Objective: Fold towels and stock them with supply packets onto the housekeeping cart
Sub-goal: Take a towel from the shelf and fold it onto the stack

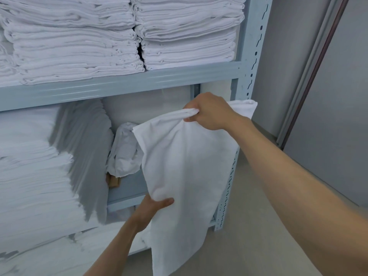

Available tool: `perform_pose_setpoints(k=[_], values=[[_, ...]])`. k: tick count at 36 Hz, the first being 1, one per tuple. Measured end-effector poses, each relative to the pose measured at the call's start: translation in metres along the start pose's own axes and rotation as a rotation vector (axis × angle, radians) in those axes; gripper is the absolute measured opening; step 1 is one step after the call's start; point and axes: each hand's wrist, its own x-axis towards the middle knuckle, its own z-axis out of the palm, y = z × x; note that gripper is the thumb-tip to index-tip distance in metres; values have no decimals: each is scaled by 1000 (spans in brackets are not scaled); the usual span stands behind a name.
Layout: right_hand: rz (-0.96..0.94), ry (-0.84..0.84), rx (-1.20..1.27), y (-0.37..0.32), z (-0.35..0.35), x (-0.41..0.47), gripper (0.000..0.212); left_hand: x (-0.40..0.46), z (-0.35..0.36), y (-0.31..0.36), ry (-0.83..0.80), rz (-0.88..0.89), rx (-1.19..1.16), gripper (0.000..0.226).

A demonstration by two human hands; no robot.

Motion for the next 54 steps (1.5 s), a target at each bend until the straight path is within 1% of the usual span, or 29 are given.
perform_pose_setpoints(k=[2,5,7,9,10,12,14,15,16,17,18,19,21,22,24,26,28,30,31,33,36,38,40,43,46,48,50,52,54], values=[[5,16,-12,0,-2,3,16,0,8,-3,-3,-28,-29,61],[34,53,-104,2,-3,9,23,2,19,0,52,-36,-119,52],[65,116,-166,3,-1,17,29,4,26,7,53,-26,-136,52],[81,189,-217,2,2,25,30,6,33,18,25,0,-142,49],[70,216,-229,0,4,29,27,7,37,24,5,13,-140,45],[58,257,-215,4,11,38,11,8,45,36,-35,43,-124,41],[84,313,-162,12,22,37,52,8,50,45,-67,85,-137,42],[140,362,-100,19,28,31,67,7,51,49,-74,103,-151,42],[227,404,-41,28,38,23,73,7,51,53,-74,120,-162,42],[344,418,14,39,52,9,72,6,50,56,-69,136,-168,43],[492,386,78,52,71,-8,68,5,49,59,-58,149,-174,43],[662,296,169,64,93,-27,64,5,48,62,-40,159,-183,43],[974,23,402,84,142,-75,63,6,46,68,-3,184,-200,38],[1082,-118,561,89,165,-100,67,8,46,69,-6,191,-211,35],[1220,-317,946,94,199,-145,71,11,44,69,-33,170,-251,38],[1308,-447,1269,96,220,-177,81,17,42,67,2,114,-243,47],[1293,-585,1422,97,232,-199,89,22,37,61,102,33,-192,55],[1212,-677,1506,96,236,-213,74,24,29,53,163,-53,-142,56],[1168,-679,1538,94,235,-217,63,24,23,50,171,-81,-124,52],[1133,-624,1575,94,237,-223,51,23,7,41,157,-113,-90,43],[1160,-510,1587,94,240,-226,56,18,-21,37,92,-138,-37,35],[1146,-442,1512,96,239,-220,59,13,-36,36,67,-166,15,31],[1105,-364,1404,97,234,-207,55,8,-46,35,77,-211,49,31],[979,-232,1273,100,219,-182,41,4,-55,35,106,-295,49,35],[873,-31,1298,99,201,-158,32,3,-56,41,145,-354,-58,40],[875,92,1378,96,191,-143,30,4,-57,45,138,-283,-221,46],[910,145,1464,93,184,-131,23,4,-59,50,92,-161,-369,55],[938,140,1496,93,177,-120,21,3,-60,53,47,-83,-390,63],[979,109,1480,95,167,-110,26,4,-59,53,24,-33,-296,66]])
